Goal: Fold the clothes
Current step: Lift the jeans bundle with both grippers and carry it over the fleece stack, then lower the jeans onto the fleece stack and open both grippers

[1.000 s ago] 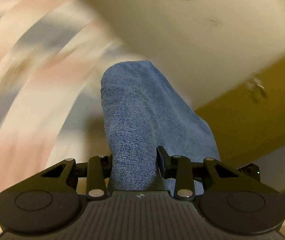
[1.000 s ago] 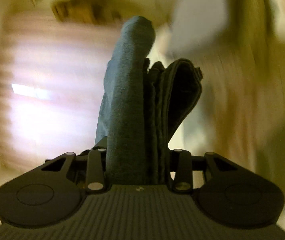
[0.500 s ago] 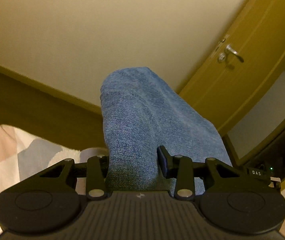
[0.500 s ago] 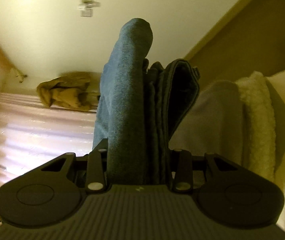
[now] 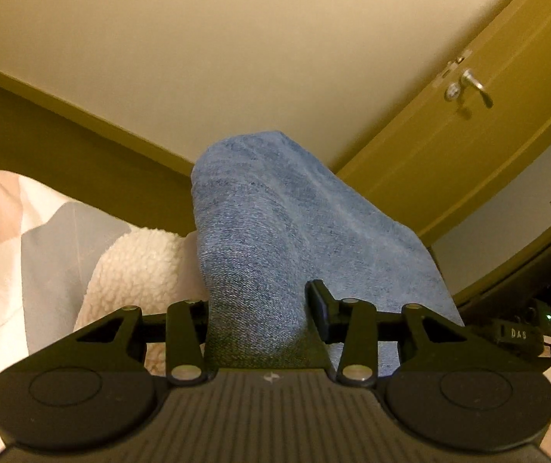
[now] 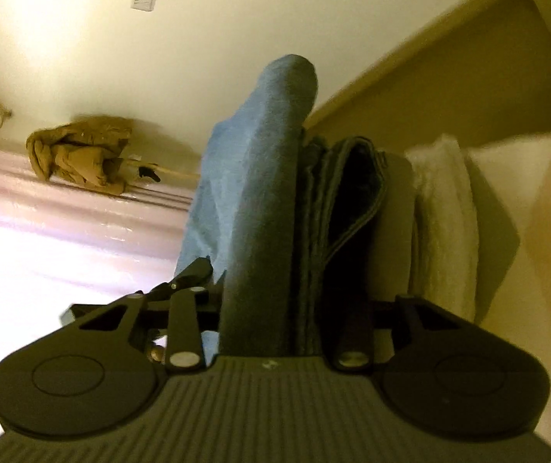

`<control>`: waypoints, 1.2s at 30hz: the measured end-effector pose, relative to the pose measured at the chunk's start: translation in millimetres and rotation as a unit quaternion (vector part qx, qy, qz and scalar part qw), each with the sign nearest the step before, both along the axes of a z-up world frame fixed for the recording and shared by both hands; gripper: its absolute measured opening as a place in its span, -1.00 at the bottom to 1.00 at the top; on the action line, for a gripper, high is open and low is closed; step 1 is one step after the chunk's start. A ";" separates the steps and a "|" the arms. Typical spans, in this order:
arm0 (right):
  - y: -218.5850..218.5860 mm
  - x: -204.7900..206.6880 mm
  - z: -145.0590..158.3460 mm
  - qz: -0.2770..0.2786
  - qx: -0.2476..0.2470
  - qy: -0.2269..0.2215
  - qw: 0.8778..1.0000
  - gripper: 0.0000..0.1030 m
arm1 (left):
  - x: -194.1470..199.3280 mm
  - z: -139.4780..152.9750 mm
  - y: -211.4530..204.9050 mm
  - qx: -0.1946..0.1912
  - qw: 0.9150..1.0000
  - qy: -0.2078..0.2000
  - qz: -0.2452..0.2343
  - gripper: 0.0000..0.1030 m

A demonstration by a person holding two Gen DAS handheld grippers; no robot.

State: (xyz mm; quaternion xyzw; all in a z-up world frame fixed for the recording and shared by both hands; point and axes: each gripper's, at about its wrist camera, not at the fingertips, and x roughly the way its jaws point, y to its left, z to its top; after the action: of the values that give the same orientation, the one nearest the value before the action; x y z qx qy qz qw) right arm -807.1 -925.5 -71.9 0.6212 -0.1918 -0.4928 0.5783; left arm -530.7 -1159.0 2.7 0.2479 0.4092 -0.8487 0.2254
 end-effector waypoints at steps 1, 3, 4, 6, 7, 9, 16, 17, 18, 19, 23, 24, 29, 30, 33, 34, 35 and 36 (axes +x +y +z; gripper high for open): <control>2.9 2.8 2.3 0.000 -0.001 -0.005 1.000 -0.37 | 2.8 3.1 1.1 0.001 1.000 0.003 0.001 -0.24; 4.2 6.5 4.8 0.000 -0.004 0.013 1.000 -0.37 | 6.4 10.3 8.0 -0.008 1.000 0.004 -0.004 -0.22; 4.1 7.4 0.6 -0.002 -0.001 0.025 1.000 -0.37 | 6.9 9.9 11.0 -0.012 1.000 0.002 -0.007 -0.21; 3.8 3.4 -14.1 -0.007 0.016 0.029 0.999 -0.32 | 3.1 -2.1 12.3 -0.010 1.000 -0.016 -0.005 -0.11; 3.6 1.9 -19.0 -0.008 0.022 0.034 0.999 -0.30 | 0.7 -9.0 12.2 -0.008 1.000 -0.026 -0.003 -0.07; 2.6 2.5 -11.0 -0.002 0.023 0.062 0.998 -0.11 | -1.3 -16.2 12.2 -0.017 0.999 -0.037 0.004 0.12; 8.5 3.1 12.9 0.016 0.034 0.169 0.985 0.19 | 32.0 19.5 12.2 -0.060 0.996 -0.061 0.035 0.12; 9.9 4.9 21.0 0.017 0.034 0.196 0.980 0.20 | 39.1 30.3 14.9 -0.069 0.995 -0.064 0.045 0.11; 9.2 7.5 31.4 0.016 0.027 0.229 0.973 0.20 | 45.1 42.1 19.1 -0.079 0.993 -0.066 0.053 0.01; 13.2 12.7 43.5 0.014 0.016 0.272 0.962 0.20 | 46.9 53.8 25.8 -0.094 0.992 -0.069 0.056 -0.06; 31.7 47.2 90.3 0.022 -0.074 0.460 0.885 0.20 | 28.4 86.5 64.2 -0.170 0.982 -0.076 0.017 -0.29; 36.8 57.0 96.6 0.036 -0.108 0.488 0.866 0.19 | 21.1 85.5 73.2 -0.187 0.979 -0.080 0.001 -0.31; 52.0 93.1 50.4 0.154 -0.178 0.540 0.808 0.01 | 2.0 33.1 107.5 -0.254 0.958 -0.127 -0.039 -0.40; 55.4 92.0 41.8 0.153 -0.184 0.545 0.804 0.01 | 2.6 19.9 111.5 -0.263 0.955 -0.132 -0.039 -0.40; 65.4 88.7 16.1 0.149 -0.201 0.559 0.791 0.01 | 13.6 -5.7 111.3 -0.269 0.957 -0.112 -0.022 -0.65; 67.9 88.0 9.6 0.148 -0.205 0.563 0.787 0.01 | 18.3 -11.2 108.4 -0.263 0.960 -0.098 -0.013 -0.71; 67.3 88.5 10.0 0.146 -0.205 0.564 0.787 0.01 | 22.9 -15.5 104.7 -0.257 0.963 -0.085 -0.006 -0.82; 66.3 89.2 11.1 0.145 -0.204 0.565 0.786 0.01 | 26.3 -17.7 100.3 -0.249 0.966 -0.074 -0.002 -0.82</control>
State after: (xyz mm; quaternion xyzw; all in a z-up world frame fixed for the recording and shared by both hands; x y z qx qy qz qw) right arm -717.9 -859.2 -60.8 0.1201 0.1653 -0.6156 0.7611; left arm -504.4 -1058.7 -15.1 0.2471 0.1666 -0.9037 0.3075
